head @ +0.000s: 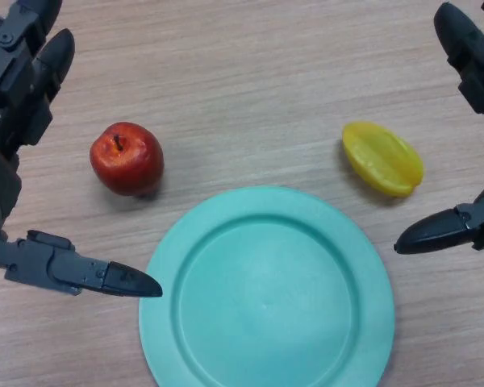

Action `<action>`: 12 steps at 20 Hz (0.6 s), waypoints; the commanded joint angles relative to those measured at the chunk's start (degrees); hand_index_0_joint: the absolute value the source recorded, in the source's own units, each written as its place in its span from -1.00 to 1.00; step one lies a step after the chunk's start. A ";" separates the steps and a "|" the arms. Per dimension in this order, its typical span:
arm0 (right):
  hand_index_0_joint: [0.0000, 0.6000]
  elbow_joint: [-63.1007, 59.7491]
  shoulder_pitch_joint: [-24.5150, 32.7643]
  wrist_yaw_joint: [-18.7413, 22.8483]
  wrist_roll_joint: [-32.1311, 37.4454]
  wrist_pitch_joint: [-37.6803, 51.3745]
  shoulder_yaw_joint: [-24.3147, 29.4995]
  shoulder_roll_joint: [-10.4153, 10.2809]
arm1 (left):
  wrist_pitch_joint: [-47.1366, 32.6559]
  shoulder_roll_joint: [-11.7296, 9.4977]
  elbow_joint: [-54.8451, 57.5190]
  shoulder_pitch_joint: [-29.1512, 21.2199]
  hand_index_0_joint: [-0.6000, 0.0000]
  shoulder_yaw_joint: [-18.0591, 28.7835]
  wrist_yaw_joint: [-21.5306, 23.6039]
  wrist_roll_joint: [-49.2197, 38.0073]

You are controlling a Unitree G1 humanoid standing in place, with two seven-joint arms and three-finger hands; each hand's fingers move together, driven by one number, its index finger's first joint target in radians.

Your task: Pick up the red apple and place it on the plate

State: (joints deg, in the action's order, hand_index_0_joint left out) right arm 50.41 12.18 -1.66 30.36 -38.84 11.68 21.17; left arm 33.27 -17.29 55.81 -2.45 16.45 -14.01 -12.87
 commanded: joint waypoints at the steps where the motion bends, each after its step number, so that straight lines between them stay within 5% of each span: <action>1: -1.00 2.08 1.61 -1.58 -1.50 5.89 3.68 1.44 | -7.52 -1.75 1.51 -1.11 1.00 3.32 -0.27 1.28; 7: -1.00 3.18 1.42 -0.59 -0.40 4.82 4.39 1.72 | -11.20 -1.42 -3.57 -2.32 1.00 2.54 1.63 1.25; 12: -1.00 3.60 1.05 -0.96 -0.76 5.05 4.42 1.73 | -15.18 -6.04 -18.83 -11.61 1.00 -1.44 2.81 8.05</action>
State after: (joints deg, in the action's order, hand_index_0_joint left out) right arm 50.96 11.76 -2.33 30.40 -39.21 12.01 21.35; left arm 26.18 -20.56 32.62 -13.03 12.63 -12.91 -5.14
